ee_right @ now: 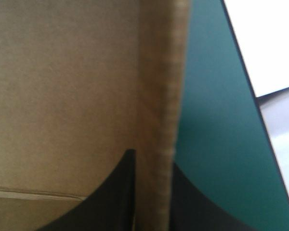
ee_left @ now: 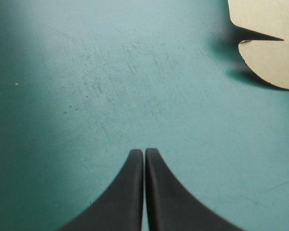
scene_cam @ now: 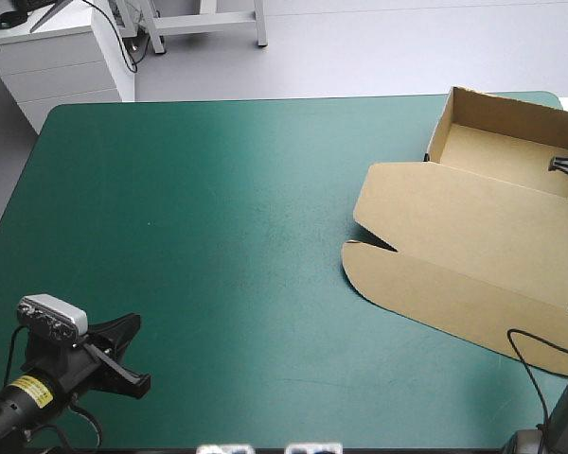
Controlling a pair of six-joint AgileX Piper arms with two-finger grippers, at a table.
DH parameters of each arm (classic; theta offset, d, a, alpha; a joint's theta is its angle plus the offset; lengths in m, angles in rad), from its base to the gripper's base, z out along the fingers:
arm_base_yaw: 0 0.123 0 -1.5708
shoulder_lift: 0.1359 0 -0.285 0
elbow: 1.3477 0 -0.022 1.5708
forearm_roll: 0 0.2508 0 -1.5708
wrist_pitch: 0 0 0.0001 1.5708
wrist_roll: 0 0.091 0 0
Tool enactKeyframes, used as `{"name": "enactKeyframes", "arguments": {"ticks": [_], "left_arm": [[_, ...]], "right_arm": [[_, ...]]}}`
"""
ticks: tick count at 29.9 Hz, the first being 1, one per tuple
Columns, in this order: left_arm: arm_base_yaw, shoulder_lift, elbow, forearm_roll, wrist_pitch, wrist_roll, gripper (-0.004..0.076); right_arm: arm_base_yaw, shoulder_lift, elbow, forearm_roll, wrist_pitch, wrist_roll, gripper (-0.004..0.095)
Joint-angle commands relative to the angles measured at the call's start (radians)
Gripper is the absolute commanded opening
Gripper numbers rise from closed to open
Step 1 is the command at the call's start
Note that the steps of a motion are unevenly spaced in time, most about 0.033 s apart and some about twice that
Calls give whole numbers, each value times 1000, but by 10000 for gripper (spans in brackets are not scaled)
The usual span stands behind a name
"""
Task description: Fold the box
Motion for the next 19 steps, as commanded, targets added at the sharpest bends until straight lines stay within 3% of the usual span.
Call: {"name": "enactKeyframes", "arguments": {"ticks": [1, 3, 6, 10, 13, 15, 18, 19], "left_arm": [[0, 9, -27, -23, -69, -3, -8], [0, 9, -27, -26, -69, -3, -8], [0, 9, -27, -27, -71, -3, -8], [0, 9, -27, -27, -69, -3, -8], [0, 9, -27, -27, -61, -3, -8], [0, 9, -27, -27, -54, -3, -8], [0, 9, -27, -27, -49, -3, -8], [0, 9, -27, -27, -46, -3, -8]], "right_arm": [[-18, -87, -29, 69, 9, -23, 374], [-25, -97, -29, 76, 9, -8, 580], [-32, -129, -29, 93, 9, 3, 799], [-38, -214, -29, 194, 11, -13, 825], [-38, -303, -29, 356, 11, -48, 707], [-36, -356, -29, 512, 11, -106, 466], [1, -424, 1, 615, 11, -164, -29], [25, -451, 23, 613, 11, -164, -2]]}}
